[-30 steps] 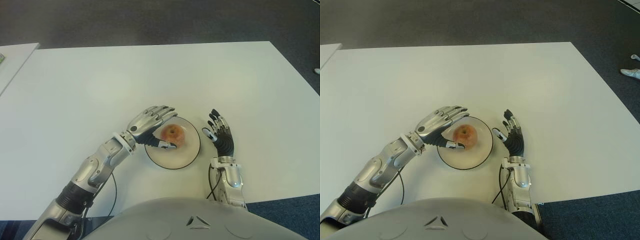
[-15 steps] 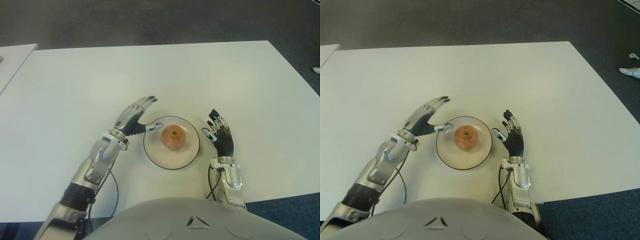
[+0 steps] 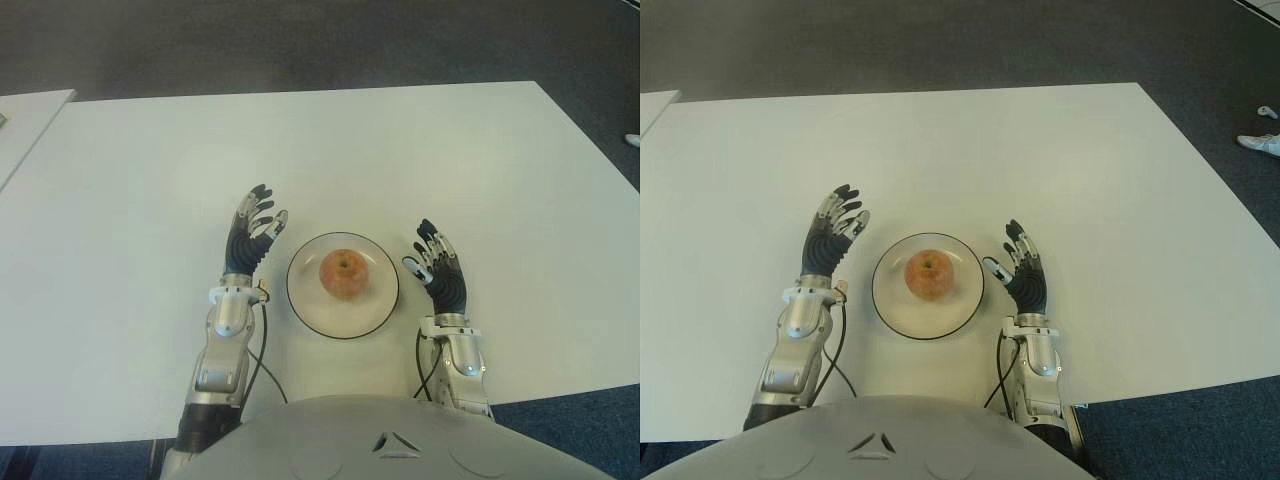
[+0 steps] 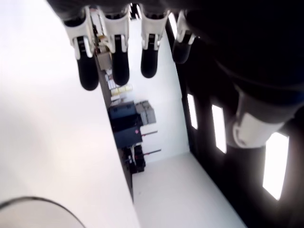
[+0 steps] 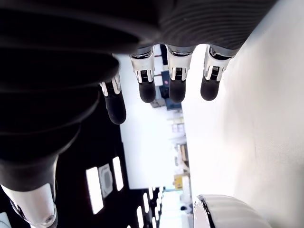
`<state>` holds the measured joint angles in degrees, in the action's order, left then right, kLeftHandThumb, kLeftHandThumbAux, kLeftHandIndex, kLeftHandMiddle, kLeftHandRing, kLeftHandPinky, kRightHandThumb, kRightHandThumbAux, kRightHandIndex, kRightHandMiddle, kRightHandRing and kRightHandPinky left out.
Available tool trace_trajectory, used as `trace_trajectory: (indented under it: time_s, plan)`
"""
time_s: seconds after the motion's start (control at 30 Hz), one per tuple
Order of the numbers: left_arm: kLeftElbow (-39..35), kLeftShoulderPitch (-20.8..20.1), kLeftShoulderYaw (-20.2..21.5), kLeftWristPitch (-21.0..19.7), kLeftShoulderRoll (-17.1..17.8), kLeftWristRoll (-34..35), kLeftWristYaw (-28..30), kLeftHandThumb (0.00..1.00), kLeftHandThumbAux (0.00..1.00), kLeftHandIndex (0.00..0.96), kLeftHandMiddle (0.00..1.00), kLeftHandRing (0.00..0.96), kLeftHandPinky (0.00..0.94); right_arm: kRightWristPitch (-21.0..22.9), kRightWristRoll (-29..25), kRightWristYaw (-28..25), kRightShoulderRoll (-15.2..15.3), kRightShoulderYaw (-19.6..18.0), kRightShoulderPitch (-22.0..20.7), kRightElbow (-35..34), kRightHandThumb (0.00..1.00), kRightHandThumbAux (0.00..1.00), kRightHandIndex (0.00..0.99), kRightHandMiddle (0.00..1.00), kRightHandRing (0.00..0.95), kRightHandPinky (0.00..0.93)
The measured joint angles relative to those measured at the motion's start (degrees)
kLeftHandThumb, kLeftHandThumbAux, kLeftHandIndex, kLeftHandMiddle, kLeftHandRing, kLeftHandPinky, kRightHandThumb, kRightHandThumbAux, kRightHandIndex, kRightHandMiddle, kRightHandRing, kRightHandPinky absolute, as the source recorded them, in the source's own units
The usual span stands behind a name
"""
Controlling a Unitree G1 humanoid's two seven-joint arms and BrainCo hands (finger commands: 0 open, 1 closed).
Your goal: Put the apples into the plate.
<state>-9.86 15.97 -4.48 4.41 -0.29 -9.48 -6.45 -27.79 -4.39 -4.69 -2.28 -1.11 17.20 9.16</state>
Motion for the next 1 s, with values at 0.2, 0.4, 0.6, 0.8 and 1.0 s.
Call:
trace_trajectory:
  time_s: [0.2, 0.4, 0.6, 0.8, 1.0]
  plan:
    - [0.9, 4.7, 0.6, 0.3, -1.6, 0.6, -0.7, 0.1, 0.596, 0.159, 0.16, 0.178, 0.207, 0.0, -0.1, -0.1, 0.3, -0.2, -0.2, 0.2, 0.285, 0.662, 0.2, 0.103, 0.062, 0.095]
    - [3.8, 4.7, 1.6, 0.6, -2.0, 0.8, -1.5, 0.078, 0.556, 0.172, 0.146, 0.145, 0.179, 0.2, -0.3, -0.8, 0.7, -0.2, -0.6, 0.5, 0.274, 0.665, 0.177, 0.101, 0.066, 0.097]
    - [4.9, 4.2, 1.4, 2.5, -2.6, 1.1, -1.5, 0.095, 0.535, 0.189, 0.145, 0.137, 0.185, 0.2, -0.5, -1.4, 0.8, -0.2, -0.8, 0.6, 0.26, 0.667, 0.163, 0.098, 0.068, 0.103]
    - [5.0, 4.7, 1.4, 3.3, -2.9, 2.3, -1.5, 0.103, 0.523, 0.205, 0.154, 0.15, 0.192, 0.2, -0.5, -1.4, 0.8, -0.2, -1.1, 0.7, 0.246, 0.668, 0.159, 0.099, 0.074, 0.111]
    - [8.3, 6.1, 1.5, 7.1, -2.7, 3.0, -1.4, 0.076, 0.529, 0.209, 0.163, 0.155, 0.183, 0.2, -0.4, -1.4, 1.0, -0.3, -1.3, 0.8, 0.234, 0.661, 0.17, 0.098, 0.07, 0.108]
